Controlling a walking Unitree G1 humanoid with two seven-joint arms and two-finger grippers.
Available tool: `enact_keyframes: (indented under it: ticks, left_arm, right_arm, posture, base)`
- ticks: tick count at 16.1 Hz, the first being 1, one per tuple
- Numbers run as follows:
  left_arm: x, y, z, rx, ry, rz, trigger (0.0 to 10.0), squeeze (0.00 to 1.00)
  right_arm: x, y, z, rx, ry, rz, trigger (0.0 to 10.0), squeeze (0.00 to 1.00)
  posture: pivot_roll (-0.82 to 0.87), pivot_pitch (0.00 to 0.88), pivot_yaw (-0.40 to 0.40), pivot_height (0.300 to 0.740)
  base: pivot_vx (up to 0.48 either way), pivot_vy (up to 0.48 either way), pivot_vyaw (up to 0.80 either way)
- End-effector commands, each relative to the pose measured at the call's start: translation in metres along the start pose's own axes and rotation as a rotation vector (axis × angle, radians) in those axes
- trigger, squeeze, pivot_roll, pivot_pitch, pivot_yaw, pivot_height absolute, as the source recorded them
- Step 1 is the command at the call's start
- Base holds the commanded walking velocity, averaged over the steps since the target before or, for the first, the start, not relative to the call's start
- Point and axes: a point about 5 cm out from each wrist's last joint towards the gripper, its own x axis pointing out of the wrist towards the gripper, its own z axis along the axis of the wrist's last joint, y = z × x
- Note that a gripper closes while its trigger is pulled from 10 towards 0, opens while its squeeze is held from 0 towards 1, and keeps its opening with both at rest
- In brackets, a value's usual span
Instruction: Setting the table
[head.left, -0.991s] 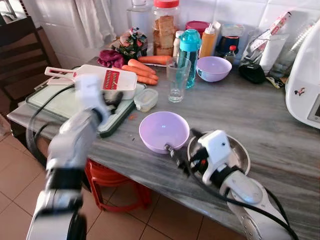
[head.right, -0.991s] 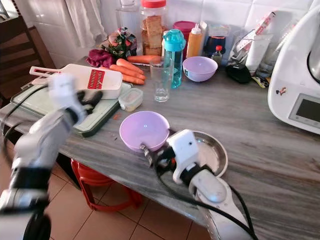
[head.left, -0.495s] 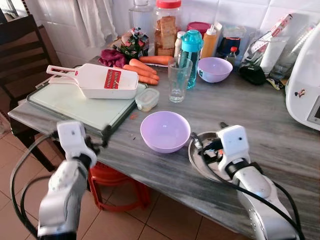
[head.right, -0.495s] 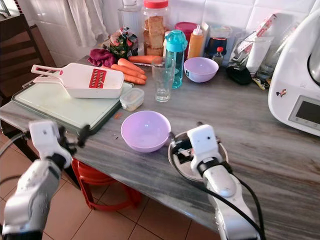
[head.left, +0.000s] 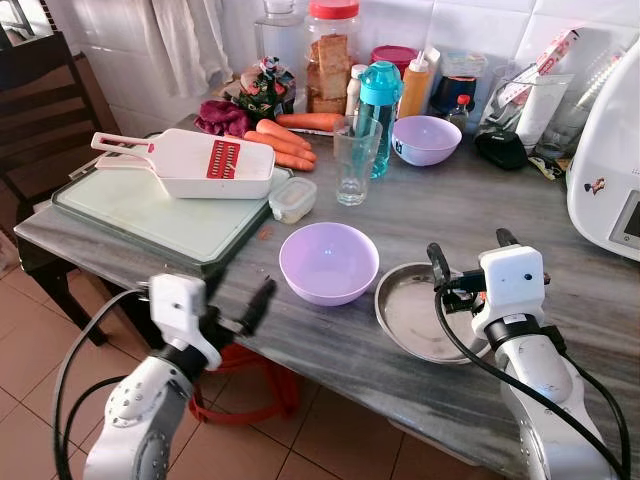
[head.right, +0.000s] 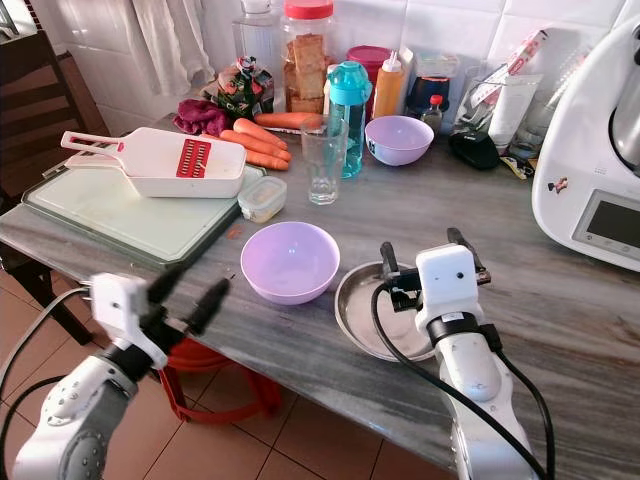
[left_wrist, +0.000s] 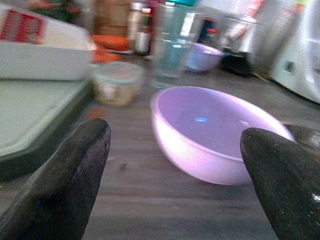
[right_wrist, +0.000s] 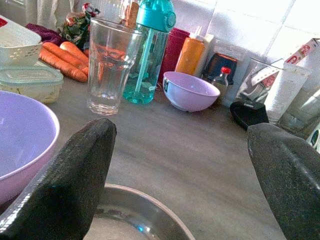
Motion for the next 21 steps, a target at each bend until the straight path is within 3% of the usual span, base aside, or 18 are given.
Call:
enact_keyframes:
  ticks: [1, 2, 3, 5, 9, 13, 17, 21]
  left_arm:
    - [-0.002, -0.004, -0.004, 0.049, 0.008, -0.059, 10.0, 1.00]
    - [-0.002, -0.006, -0.007, 0.068, 0.014, -0.081, 10.0, 1.00]
    - [0.000, -0.010, -0.012, 0.118, 0.024, -0.129, 10.0, 0.00]
    - [0.006, -0.012, -0.017, 0.111, 0.032, -0.148, 10.0, 0.00]
    - [0.018, -0.011, -0.027, 0.124, 0.052, -0.175, 10.0, 0.00]
    - [0.029, -0.018, -0.033, 0.112, 0.059, -0.189, 10.0, 0.00]
    - [0.030, -0.019, -0.042, 0.056, 0.100, -0.185, 10.0, 0.00]
    - [0.038, -0.021, -0.043, 0.057, 0.093, -0.155, 10.0, 0.00]
  right_arm:
    - [-0.001, -0.003, 0.003, 0.003, -0.026, -0.022, 10.0, 0.00]
    - [0.000, -0.003, 0.003, 0.004, -0.031, -0.023, 10.0, 0.00]
    - [0.001, -0.003, 0.008, 0.018, -0.063, -0.027, 10.0, 0.00]
    - [0.000, -0.005, 0.014, 0.011, -0.091, -0.052, 10.0, 0.00]
    - [-0.019, 0.000, -0.006, 0.135, 0.040, -0.035, 10.0, 0.00]
    - [-0.038, 0.011, -0.015, 0.159, 0.093, 0.011, 10.0, 0.00]
    - [-0.040, 0.013, -0.015, 0.166, 0.100, 0.036, 10.0, 0.00]
    - [-0.039, 0.013, -0.014, 0.162, 0.098, 0.042, 10.0, 0.00]
  posture:
    - [0.05, 0.006, 0.004, 0.740]
    - [0.05, 0.006, 0.004, 0.740]
    - [0.04, 0.009, 0.001, 0.740]
    - [0.04, 0.009, 0.001, 0.740]
    - [0.02, 0.014, 0.000, 0.740]
    - [0.00, 0.016, 0.007, 0.740]
    - [0.00, 0.018, 0.010, 0.740]
    - [0.00, 0.019, 0.010, 0.740]
  base:
    - [0.000, 0.000, 0.00]
    - [0.000, 0.000, 0.00]
    - [0.000, 0.000, 0.00]
    - [0.000, 0.000, 0.00]
    - [0.000, 0.000, 0.00]
    - [0.000, 0.000, 0.00]
    - [0.000, 0.000, 0.00]
    - [0.000, 0.000, 0.00]
